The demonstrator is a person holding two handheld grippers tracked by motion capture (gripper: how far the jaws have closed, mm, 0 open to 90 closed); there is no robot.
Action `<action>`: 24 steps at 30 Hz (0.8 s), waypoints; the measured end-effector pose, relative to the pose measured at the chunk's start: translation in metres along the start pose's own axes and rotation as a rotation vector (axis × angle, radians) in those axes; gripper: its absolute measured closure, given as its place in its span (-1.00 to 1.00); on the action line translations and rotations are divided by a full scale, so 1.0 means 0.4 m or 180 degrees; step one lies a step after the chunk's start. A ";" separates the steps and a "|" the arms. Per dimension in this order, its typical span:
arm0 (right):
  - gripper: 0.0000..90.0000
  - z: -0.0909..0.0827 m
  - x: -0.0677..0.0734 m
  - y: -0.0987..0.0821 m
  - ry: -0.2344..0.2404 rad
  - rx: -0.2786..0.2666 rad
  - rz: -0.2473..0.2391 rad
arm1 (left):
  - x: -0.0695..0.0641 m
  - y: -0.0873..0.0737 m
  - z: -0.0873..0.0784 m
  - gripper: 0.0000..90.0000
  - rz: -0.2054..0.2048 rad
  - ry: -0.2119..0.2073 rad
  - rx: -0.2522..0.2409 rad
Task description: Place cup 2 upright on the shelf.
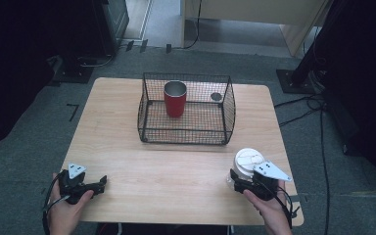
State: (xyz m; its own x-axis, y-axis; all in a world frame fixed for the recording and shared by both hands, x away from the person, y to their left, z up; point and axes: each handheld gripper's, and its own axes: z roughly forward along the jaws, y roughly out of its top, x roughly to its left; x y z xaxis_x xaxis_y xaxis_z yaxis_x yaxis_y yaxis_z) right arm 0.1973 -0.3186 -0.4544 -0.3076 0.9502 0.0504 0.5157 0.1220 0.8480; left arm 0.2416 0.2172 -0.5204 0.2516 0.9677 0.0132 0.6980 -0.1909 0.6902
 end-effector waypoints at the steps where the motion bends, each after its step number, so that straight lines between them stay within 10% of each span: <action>1: -0.63 0.000 0.000 0.000 0.0000 0.0000 0.0000 | 0.000 0.000 0.000 -1.00 -0.0003 -0.0001 -0.0003; 24: -0.63 -0.016 0.094 0.108 0.0178 -0.0298 -0.0125 | -0.007 0.000 0.000 -1.00 -0.0085 0.0069 -0.0008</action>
State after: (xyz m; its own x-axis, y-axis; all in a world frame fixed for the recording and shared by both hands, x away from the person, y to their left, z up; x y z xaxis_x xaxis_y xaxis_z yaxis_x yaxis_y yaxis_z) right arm 0.2028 -0.2793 -0.4124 -0.3716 0.9274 0.0431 0.4261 0.1291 0.8954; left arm 0.2410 0.2146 -0.5206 0.2183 0.9758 0.0103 0.7026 -0.1645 0.6923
